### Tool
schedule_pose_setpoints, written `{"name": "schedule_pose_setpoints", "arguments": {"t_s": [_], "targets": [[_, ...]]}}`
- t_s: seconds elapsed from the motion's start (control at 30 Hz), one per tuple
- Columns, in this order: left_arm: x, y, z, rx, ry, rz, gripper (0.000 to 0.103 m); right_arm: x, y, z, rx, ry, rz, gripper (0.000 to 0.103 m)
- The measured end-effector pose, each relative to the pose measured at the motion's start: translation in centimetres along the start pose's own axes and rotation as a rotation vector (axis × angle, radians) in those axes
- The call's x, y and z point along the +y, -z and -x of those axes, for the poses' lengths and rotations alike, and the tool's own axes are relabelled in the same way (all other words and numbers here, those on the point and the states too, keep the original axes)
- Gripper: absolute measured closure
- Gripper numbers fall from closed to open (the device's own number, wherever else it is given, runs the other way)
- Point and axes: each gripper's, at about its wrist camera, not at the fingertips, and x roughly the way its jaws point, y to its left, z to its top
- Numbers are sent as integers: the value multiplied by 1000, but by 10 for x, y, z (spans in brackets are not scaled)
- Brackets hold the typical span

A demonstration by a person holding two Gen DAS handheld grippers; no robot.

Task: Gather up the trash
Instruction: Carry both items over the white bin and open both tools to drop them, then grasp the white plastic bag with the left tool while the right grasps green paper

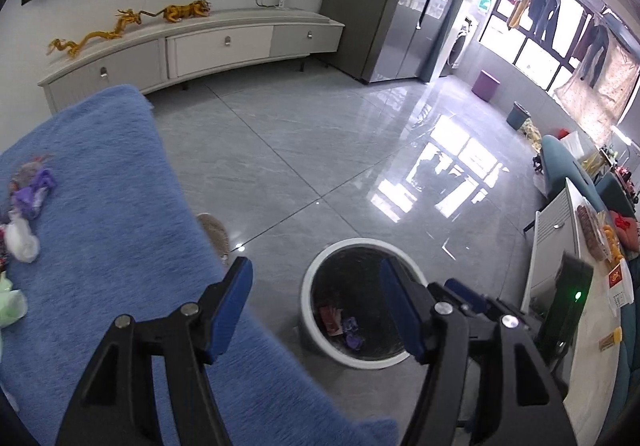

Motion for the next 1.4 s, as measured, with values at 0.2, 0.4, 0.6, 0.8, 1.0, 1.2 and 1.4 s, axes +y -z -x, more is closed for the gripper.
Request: {"name": "schedule_pose_setpoints", "arguments": {"t_s": [0.2,0.4,0.6,0.8,1.0,1.2,1.4], "targets": [[52,21,56,-83,-88,40,39,47,-8,15,-26,-47,93,71],[115,54,109,-149,-178,114,39,103,-12,24,-37,-109,202,67],[187,93,154,-194,-268,227,38,160,-7,26,-28,-188,317,67],[249,130,180,-194,-325,350,38,232,3,18,12,-277,451,61],[286,153,175,-156,-316,430,39,310,13,5,55,-392,574,53],[301,162,159,-128,-295,459,39,371,28,-11,104,-491,677,47],[311,167,146,-121,-273,467,42,415,44,-38,156,-524,762,47]]}}
